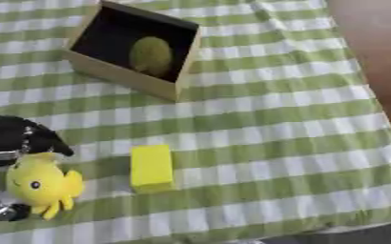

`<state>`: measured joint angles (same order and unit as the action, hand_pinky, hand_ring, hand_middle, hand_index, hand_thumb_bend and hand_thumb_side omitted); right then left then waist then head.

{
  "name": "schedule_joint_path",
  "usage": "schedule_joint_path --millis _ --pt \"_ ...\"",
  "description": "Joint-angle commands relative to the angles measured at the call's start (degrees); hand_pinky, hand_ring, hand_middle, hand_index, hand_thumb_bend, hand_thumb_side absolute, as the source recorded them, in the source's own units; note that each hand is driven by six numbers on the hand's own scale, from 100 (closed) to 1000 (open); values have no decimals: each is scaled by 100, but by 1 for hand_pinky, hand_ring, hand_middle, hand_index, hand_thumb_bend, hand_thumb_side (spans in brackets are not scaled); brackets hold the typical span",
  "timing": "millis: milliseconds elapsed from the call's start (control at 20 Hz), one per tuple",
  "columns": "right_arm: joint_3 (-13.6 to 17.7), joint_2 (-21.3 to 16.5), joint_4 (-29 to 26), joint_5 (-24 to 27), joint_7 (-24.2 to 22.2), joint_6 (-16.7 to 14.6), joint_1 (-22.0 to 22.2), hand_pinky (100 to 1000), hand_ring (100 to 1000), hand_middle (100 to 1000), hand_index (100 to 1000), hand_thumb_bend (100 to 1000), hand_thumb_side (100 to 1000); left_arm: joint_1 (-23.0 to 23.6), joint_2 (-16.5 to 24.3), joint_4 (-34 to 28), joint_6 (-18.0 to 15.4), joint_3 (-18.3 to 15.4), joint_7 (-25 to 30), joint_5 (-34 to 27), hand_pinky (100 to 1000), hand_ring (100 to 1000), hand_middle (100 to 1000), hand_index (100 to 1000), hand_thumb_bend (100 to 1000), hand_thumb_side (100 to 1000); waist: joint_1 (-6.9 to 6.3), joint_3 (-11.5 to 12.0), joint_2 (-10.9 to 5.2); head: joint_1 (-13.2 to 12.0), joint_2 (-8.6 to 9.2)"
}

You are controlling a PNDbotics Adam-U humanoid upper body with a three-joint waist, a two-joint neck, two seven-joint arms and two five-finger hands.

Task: Pick up objects on the table and place them in the box.

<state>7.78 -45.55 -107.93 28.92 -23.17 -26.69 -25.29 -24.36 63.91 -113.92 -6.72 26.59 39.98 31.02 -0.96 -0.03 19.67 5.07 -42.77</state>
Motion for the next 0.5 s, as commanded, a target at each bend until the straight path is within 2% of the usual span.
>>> schedule_joint_path --millis 50,250,450,500 --pt "106 -82 14 11 -32 35 -26 1000 1000 508 891 100 523 -19 125 -67 30 -24 37 244 899 891 800 920 563 292 -72 -12 -97 -20 14" --pt "128 -54 53 -2 -78 65 6 1000 1000 506 890 100 524 -9 100 -67 107 2 10 458 872 866 779 898 583 304 -70 -18 -88 -39 9" --pt "164 -26 109 -22 -109 109 43 1000 1000 504 891 100 524 -20 66 -67 158 30 -64 638 794 794 687 848 569 314 -68 -21 -84 -43 3" --pt "173 -21 120 -22 -113 121 54 1000 1000 503 890 100 524 -19 58 -64 176 35 -85 662 753 756 638 820 548 307 -67 -21 -85 -47 1"
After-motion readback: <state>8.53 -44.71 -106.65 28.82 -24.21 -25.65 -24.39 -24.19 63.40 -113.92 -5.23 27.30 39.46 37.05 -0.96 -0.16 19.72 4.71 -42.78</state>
